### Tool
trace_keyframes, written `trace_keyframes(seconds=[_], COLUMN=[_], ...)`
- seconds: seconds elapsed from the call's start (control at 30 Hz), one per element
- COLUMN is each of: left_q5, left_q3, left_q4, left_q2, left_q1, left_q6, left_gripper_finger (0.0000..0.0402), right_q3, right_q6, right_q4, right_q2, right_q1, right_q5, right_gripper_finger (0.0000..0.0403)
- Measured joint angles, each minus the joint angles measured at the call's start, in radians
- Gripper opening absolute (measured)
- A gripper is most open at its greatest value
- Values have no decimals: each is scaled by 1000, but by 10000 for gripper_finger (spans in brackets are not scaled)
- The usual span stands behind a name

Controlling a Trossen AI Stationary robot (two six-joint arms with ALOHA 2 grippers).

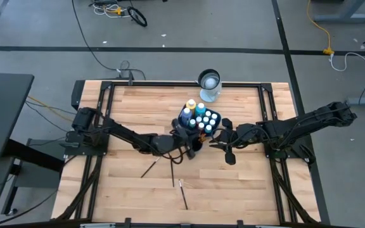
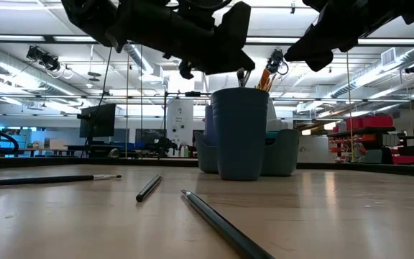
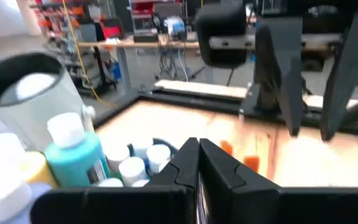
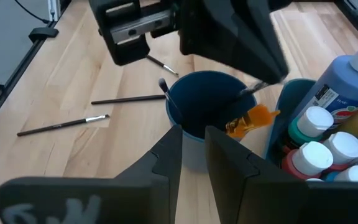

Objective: Pick & Place Paint Supplies
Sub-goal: Put the silver paint brush into the blue cup

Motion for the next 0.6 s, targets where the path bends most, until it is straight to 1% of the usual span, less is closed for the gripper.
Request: trace_keyframes(seconds=[0.13, 0.27, 0.4, 0.6], left_q5=[2, 5, 24, 30], left_q3=[0, 0, 0, 9], left_q4=[-70, -96, -88, -76], left_q2=[0, 0, 0, -10], left_q1=[0, 0, -2, -10], left_q6=[-50, -48, -47, 13], left_gripper_finger=[15, 26, 49, 88], right_q3=[0, 0, 0, 0], right_q6=[0, 0, 0, 0], right_q4=[0, 1, 1, 2], right_q2=[0, 0, 0, 0], right_q1=[0, 0, 0, 0], right_q5=[0, 0, 1, 1], right_gripper_finger=[72, 72, 72, 72])
